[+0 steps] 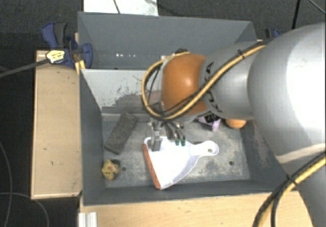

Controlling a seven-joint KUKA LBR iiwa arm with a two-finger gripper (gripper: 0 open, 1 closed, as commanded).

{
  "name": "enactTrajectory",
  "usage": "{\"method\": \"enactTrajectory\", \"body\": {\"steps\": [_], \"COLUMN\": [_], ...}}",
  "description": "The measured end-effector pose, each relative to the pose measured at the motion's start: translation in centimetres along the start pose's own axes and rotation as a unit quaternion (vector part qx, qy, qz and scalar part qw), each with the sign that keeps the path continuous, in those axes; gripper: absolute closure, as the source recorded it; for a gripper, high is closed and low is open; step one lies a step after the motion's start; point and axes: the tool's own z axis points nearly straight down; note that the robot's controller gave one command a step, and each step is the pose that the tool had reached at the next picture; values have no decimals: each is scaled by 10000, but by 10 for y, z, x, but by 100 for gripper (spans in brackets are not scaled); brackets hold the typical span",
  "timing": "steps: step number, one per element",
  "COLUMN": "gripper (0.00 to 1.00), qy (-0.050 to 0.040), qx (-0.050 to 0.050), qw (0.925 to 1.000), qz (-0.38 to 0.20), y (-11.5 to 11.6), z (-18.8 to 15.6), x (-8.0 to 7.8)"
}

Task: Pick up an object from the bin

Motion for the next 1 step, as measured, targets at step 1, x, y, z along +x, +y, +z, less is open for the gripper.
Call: {"method": "enactTrajectory", "body": {"steps": [1], "gripper": [100], "qy": [6], "qx": [10], "qw": [10000], "qz": [30], "y": [-27], "z": [-137], "x": [4]}}
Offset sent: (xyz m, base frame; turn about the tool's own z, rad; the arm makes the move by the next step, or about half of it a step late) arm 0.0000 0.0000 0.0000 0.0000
